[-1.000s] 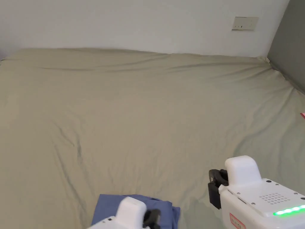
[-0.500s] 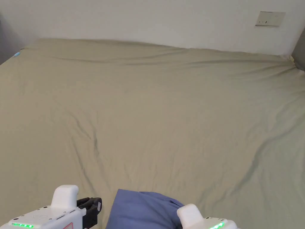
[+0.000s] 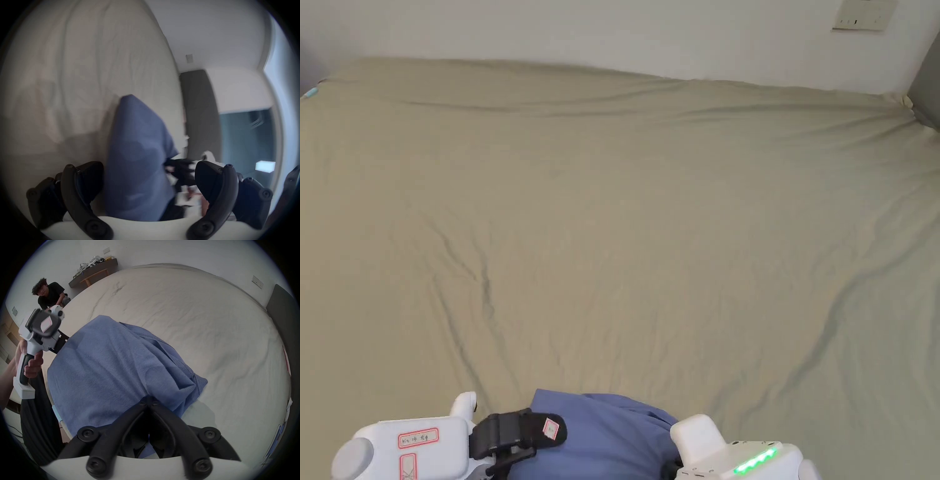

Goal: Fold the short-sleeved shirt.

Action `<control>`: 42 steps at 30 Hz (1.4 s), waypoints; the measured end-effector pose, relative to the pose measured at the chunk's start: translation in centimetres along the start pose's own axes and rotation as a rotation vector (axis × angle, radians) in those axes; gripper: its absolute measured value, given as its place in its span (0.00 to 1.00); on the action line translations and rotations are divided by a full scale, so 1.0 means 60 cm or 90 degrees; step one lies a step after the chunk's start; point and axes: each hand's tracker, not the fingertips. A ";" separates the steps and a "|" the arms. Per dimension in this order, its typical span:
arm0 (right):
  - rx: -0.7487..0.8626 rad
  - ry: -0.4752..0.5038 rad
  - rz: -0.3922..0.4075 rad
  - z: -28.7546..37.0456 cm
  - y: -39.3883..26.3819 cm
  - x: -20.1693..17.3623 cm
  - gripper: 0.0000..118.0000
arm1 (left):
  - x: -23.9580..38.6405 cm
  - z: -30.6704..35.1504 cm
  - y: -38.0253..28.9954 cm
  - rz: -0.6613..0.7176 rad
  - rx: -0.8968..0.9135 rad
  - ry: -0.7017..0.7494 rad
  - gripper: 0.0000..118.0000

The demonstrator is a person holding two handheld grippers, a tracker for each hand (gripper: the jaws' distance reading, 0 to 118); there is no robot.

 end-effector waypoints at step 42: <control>0.350 -0.238 0.018 0.251 0.086 -0.135 0.02 | 0.081 0.258 -0.042 -0.398 0.217 0.831 0.21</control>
